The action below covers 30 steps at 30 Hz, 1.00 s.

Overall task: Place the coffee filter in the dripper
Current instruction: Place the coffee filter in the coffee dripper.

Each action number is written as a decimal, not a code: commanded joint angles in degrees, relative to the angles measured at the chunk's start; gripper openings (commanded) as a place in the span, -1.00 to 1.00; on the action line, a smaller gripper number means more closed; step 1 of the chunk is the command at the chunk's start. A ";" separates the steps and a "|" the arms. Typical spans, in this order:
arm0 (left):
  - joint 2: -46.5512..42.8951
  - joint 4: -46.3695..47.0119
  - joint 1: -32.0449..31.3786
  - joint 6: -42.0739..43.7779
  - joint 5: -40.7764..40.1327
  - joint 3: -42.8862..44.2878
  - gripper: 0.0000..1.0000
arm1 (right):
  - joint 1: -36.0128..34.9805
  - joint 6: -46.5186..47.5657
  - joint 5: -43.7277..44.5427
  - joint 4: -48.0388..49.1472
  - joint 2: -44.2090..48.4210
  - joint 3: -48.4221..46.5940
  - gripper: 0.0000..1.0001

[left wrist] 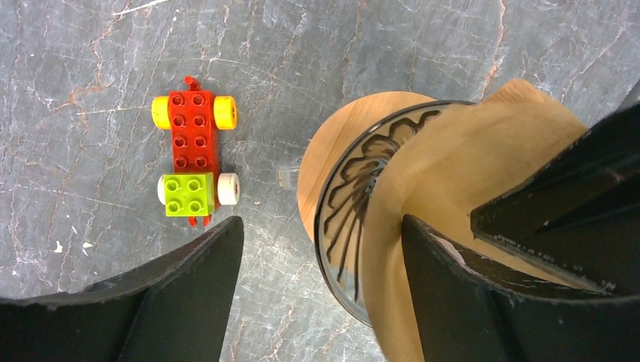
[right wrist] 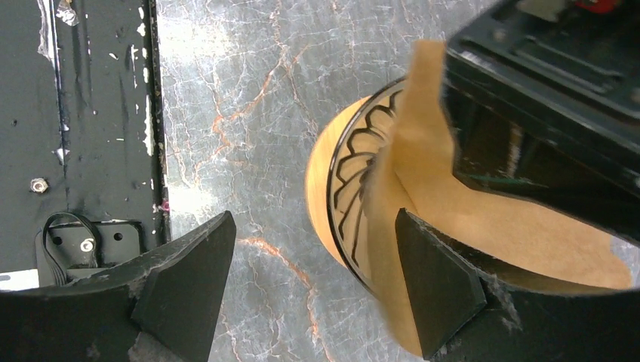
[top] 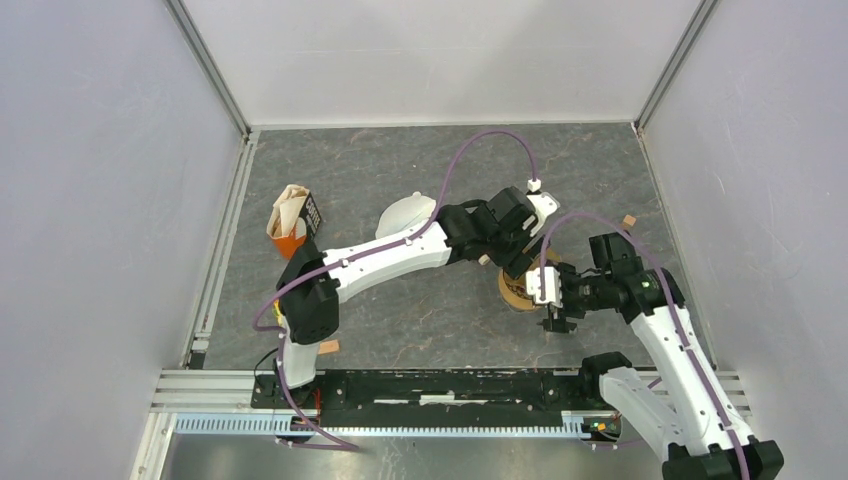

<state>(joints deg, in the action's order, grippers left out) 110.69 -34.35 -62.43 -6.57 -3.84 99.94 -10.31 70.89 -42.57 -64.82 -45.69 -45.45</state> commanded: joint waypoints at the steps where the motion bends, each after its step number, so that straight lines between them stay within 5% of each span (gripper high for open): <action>1: 0.59 0.60 0.56 -1.43 1.92 2.76 0.64 | -3.42 -3.52 2.91 4.26 0.17 1.60 0.68; 30: 0.90 3.78 1.75 -2.05 3.57 -3.01 0.63 | -7.88 -6.80 10.09 7.52 -1.63 4.32 0.64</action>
<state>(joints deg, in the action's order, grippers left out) 111.04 -32.73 -61.10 -6.59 -1.10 96.75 -17.67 64.77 -34.09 -57.80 -46.59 -41.58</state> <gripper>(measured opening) 0.818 0.824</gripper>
